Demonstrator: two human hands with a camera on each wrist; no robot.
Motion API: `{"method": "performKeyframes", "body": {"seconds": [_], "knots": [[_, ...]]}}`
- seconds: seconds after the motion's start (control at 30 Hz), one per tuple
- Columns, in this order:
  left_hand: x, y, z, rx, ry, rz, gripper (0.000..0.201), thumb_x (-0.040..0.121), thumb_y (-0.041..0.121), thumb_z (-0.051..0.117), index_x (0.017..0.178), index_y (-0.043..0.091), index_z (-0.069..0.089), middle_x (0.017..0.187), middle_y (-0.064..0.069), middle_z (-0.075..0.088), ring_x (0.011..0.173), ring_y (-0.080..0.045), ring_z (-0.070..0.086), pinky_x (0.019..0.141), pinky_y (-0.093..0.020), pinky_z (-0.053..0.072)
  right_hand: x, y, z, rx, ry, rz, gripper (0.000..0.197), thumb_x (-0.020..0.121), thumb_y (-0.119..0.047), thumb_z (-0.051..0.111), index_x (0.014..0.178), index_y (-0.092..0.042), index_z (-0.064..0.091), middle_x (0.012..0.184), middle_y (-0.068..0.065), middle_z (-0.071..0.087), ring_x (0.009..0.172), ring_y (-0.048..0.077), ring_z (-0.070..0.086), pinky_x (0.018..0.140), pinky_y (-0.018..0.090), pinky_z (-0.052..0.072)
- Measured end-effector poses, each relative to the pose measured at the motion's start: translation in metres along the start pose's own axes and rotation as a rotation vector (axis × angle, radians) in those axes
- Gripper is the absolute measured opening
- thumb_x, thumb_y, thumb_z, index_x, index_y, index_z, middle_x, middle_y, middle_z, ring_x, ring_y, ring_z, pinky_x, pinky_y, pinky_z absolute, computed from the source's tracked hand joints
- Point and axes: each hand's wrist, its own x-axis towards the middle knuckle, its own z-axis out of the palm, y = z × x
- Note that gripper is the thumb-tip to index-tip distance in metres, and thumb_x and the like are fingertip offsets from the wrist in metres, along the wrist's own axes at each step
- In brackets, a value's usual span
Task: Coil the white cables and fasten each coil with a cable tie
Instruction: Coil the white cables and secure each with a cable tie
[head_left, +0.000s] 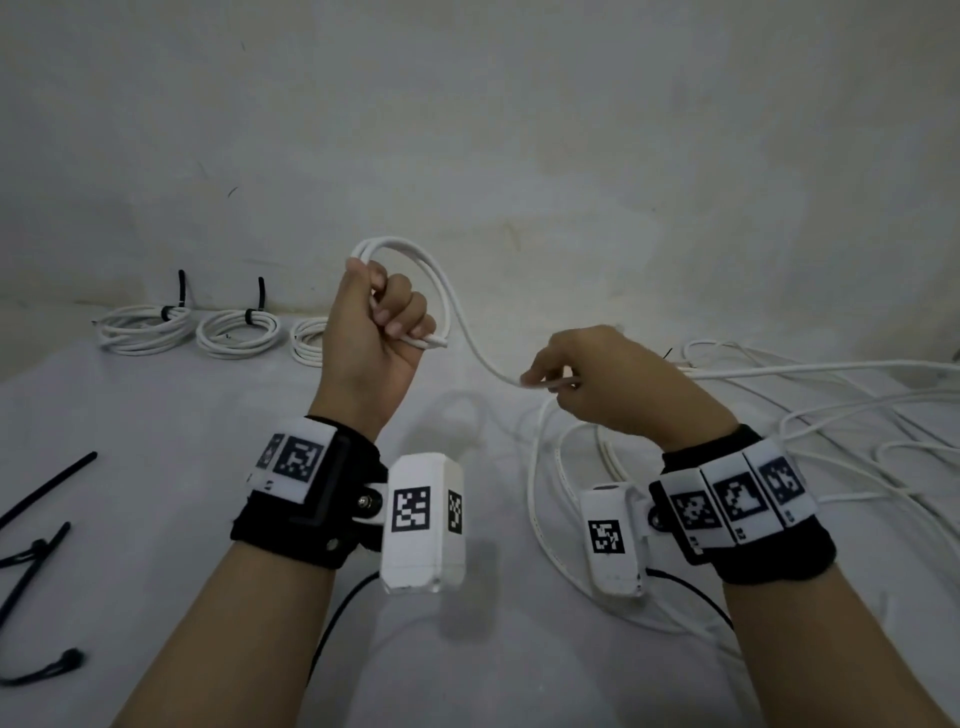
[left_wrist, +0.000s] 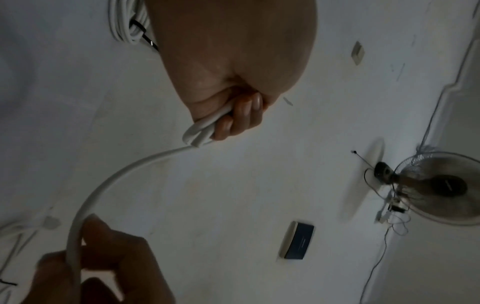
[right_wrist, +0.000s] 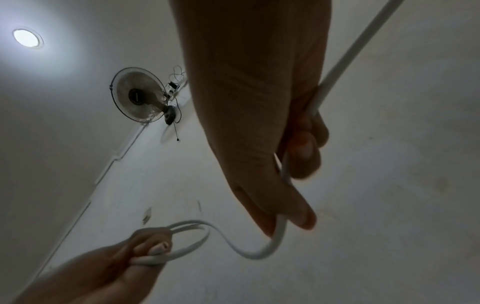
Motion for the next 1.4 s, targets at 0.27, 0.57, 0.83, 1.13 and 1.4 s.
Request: {"method": "performKeyframes", "body": {"seconds": [0.27, 0.57, 0.83, 1.13, 1.4], "knots": [[-0.012, -0.02, 0.017, 0.297, -0.015, -0.059, 0.031, 0.099, 0.014, 0.025, 0.068, 0.017, 0.028, 0.045, 0.007, 0.027, 0.039, -0.007, 0.024, 0.044, -0.02, 0.028, -0.003, -0.015, -0.007, 0.121, -0.055, -0.177, 0.032, 0.084, 0.004, 0.062, 0.098, -0.022, 0.076, 0.084, -0.014, 0.064, 0.071, -0.008, 0.055, 0.069, 0.009, 0.041], [-0.03, -0.044, 0.031, 0.702, -0.128, -0.18, 0.032, 0.104, 0.027, 0.027, 0.082, 0.008, 0.042, 0.06, -0.01, 0.043, 0.046, -0.017, 0.039, 0.049, -0.025, 0.038, -0.013, -0.019, -0.029, 0.219, 0.293, -0.248, 0.009, 0.074, -0.014, 0.075, 0.073, -0.017, 0.067, 0.069, -0.009, 0.064, 0.062, 0.004, 0.052, 0.057, 0.018, 0.04], [-0.031, -0.039, 0.033, 0.5, -0.197, -0.306, 0.042, 0.103, 0.029, 0.027, 0.066, 0.014, 0.042, 0.042, 0.004, 0.031, 0.033, -0.007, 0.02, 0.039, -0.015, 0.017, -0.006, -0.003, -0.026, 0.197, 0.626, -0.261, 0.019, 0.084, -0.033, 0.065, 0.091, -0.018, 0.075, 0.077, -0.002, 0.062, 0.064, 0.009, 0.054, 0.057, 0.033, 0.048], [-0.031, -0.032, 0.037, 0.248, -0.182, -0.428, 0.057, 0.095, 0.054, 0.028, 0.051, 0.017, 0.036, 0.035, 0.007, 0.023, 0.027, -0.002, 0.018, 0.034, -0.014, 0.01, 0.005, 0.006, 0.0, 0.066, 0.601, -0.332, 0.041, 0.089, -0.017, 0.054, 0.129, -0.017, 0.058, 0.08, 0.0, 0.061, 0.063, 0.017, 0.056, 0.057, 0.038, 0.051], [-0.029, -0.029, 0.041, 0.539, -0.167, -0.296, 0.039, 0.101, 0.031, 0.036, 0.065, 0.016, 0.035, 0.043, 0.01, 0.026, 0.033, -0.003, 0.019, 0.037, -0.016, 0.013, 0.002, 0.012, -0.01, 0.211, 0.518, -0.27, 0.031, 0.087, -0.009, 0.059, 0.117, -0.011, 0.065, 0.079, -0.002, 0.068, 0.061, 0.011, 0.062, 0.066, 0.017, 0.048]]}}
